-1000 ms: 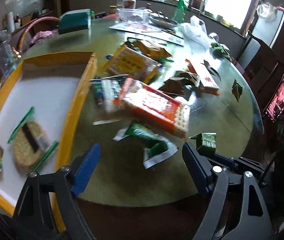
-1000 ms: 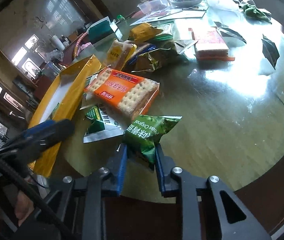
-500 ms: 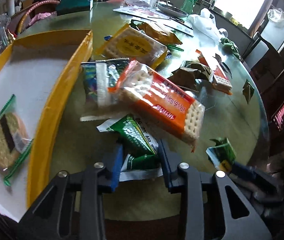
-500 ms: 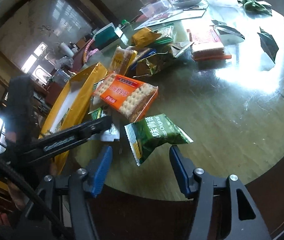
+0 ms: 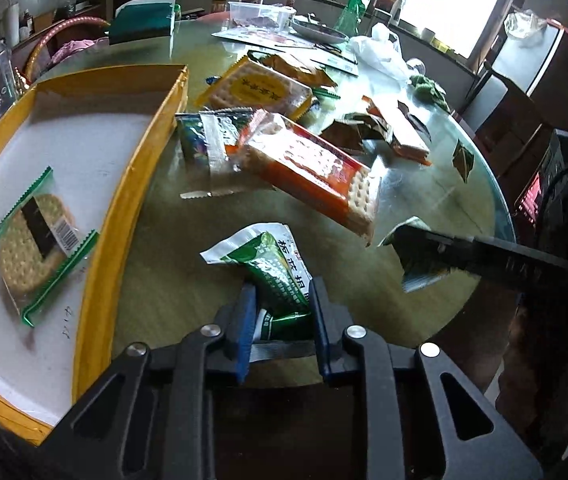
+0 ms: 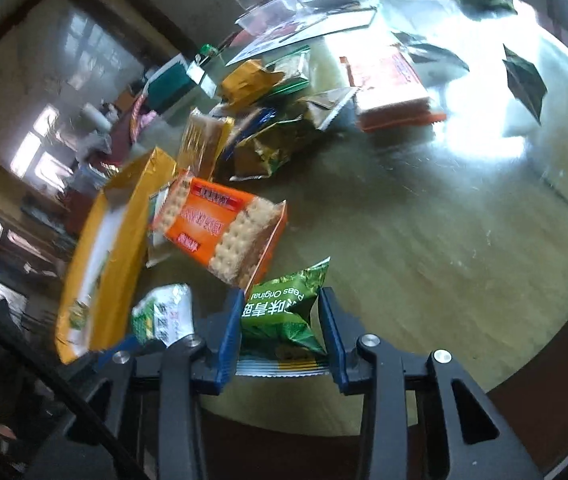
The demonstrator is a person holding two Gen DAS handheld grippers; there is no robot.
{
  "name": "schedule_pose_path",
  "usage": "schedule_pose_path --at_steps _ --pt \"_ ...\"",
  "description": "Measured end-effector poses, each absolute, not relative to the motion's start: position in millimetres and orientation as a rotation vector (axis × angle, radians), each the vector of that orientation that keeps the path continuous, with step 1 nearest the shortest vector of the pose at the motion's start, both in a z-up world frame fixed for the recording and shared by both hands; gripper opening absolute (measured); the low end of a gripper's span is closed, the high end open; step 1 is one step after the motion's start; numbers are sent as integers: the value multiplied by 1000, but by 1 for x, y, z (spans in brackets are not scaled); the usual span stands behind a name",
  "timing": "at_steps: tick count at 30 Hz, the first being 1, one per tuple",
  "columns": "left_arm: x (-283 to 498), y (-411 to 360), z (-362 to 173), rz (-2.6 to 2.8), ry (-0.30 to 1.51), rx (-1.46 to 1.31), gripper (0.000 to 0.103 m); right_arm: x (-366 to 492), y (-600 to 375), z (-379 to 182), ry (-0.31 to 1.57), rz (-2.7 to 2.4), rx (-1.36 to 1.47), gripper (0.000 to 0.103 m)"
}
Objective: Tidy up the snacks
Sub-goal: 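Grasp the green Peas Original bag with the right tool while the left tool grasps a small green packet, then carry both packets over the yellow tray and open both tools to release them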
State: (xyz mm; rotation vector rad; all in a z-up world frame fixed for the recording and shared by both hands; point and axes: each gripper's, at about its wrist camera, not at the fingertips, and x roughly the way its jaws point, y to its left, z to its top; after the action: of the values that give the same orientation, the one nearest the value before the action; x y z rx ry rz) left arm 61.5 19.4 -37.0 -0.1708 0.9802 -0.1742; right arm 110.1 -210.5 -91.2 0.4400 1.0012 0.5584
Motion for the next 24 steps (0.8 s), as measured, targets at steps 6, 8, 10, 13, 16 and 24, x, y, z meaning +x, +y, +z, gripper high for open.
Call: schedule_pose_path --at_steps 6,8,10,13,16,24 --pt "54 32 -24 -211 947 -249 27 94 -202 -84 958 584 393 35" --pt "50 39 -16 -213 927 -274 27 89 -199 -74 920 603 394 35" --pt "46 48 -4 -216 893 -302 27 84 -194 -57 865 641 386 35" --pt "40 69 16 -196 829 -334 26 79 -180 -39 818 706 383 35" --pt "39 97 30 -147 780 -356 26 83 -156 -22 795 784 376 35" --pt "56 185 29 86 744 -365 26 111 -59 0 818 931 268 35"
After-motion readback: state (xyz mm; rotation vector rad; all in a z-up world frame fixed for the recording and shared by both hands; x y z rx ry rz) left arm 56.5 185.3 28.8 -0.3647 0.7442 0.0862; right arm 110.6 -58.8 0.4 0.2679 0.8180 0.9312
